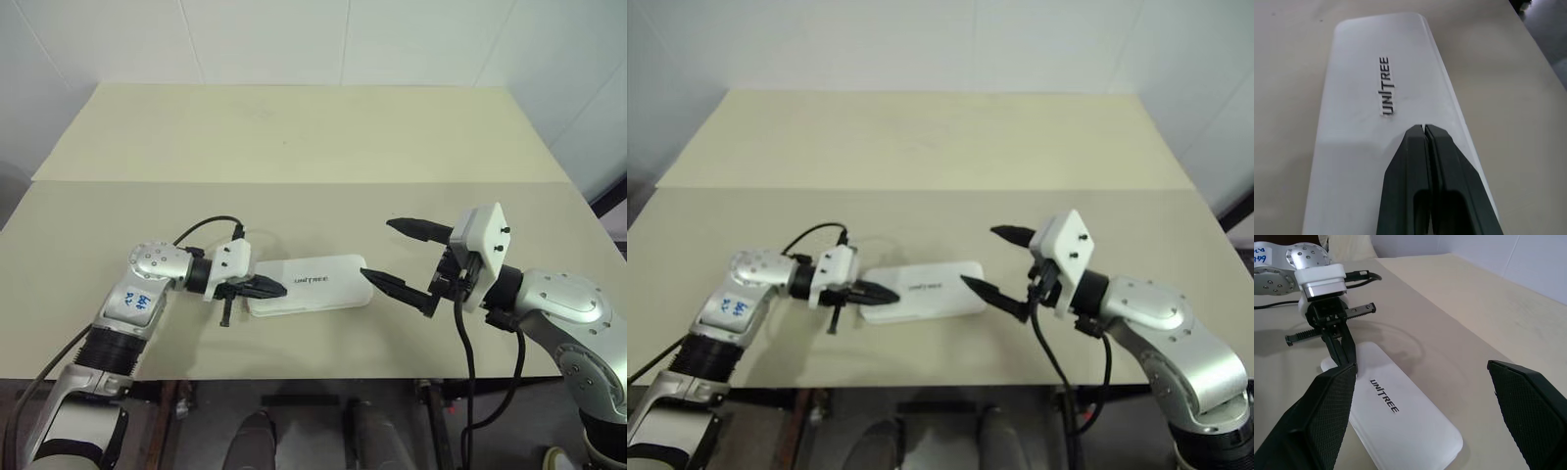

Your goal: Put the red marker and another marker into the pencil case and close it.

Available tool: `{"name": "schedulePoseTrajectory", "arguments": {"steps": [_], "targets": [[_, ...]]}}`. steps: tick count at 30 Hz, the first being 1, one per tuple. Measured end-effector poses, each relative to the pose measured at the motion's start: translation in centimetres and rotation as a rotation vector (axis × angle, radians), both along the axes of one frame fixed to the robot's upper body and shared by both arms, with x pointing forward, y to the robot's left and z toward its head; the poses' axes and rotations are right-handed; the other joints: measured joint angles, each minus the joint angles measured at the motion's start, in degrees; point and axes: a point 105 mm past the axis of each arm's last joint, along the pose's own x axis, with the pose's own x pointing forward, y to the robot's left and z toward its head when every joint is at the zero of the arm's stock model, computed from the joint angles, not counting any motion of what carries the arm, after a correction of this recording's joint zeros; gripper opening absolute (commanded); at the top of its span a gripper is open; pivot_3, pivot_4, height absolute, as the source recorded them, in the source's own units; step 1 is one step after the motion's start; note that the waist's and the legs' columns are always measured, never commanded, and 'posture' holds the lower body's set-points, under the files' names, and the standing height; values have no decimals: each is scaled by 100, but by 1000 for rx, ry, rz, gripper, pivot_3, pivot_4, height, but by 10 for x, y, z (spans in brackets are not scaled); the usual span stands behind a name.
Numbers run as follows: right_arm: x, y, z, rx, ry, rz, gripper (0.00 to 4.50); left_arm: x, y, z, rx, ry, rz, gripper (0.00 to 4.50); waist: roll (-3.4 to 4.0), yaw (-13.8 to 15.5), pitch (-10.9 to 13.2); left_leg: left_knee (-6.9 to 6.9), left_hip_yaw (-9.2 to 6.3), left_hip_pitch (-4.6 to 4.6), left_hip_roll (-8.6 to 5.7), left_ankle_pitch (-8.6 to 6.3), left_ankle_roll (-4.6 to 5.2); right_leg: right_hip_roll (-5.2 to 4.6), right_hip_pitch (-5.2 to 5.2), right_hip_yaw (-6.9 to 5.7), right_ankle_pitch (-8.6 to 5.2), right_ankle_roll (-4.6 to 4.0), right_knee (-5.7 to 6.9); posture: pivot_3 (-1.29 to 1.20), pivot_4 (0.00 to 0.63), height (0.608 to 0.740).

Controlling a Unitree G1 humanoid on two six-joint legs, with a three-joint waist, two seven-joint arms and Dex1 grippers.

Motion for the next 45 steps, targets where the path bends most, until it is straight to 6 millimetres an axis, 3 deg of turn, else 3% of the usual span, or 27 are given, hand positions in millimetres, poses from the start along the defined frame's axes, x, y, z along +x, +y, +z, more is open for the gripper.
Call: {"name": "schedulePoseTrajectory", "arguments": {"steps": [8,18,21,28,33,45], "targets": [[0,2,-1,11,4,-3,4490,0,-11,4,-21,42,37,0,-1,-15,0,13,0,-2,0,1,1,0,6,1,1,-1,-6,0,150,740],[4,-1,-3,9,-5,-17,4490,-4,13,57,-237,13,61,0,-1,-22,1,3,0,-7,0,-1,3,0,-5,1,1,-1,-6,0,150,740],[7,-4,-4,11,-7,-27,4500,-3,23,67,-254,-14,89,563,-1,-23,1,3,0,-6,0,-1,3,0,-5,1,1,-1,-6,0,150,740],[12,-18,-6,0,-12,-45,4500,-10,32,71,-307,-28,137,2737,-1,-23,1,2,0,-8,0,-2,2,0,-5,1,1,-1,-5,0,150,740],[13,-24,-6,-39,-20,-35,4500,-13,24,74,-349,-26,131,4370,-1,-23,1,6,0,-7,0,-2,2,0,-4,1,1,-1,-6,0,150,740],[15,-46,4,-103,-42,-75,4500,-15,23,66,-371,-26,148,4443,-1,-38,1,6,1,-6,0,-2,3,0,-4,1,1,-1,-8,0,150,740]]}}
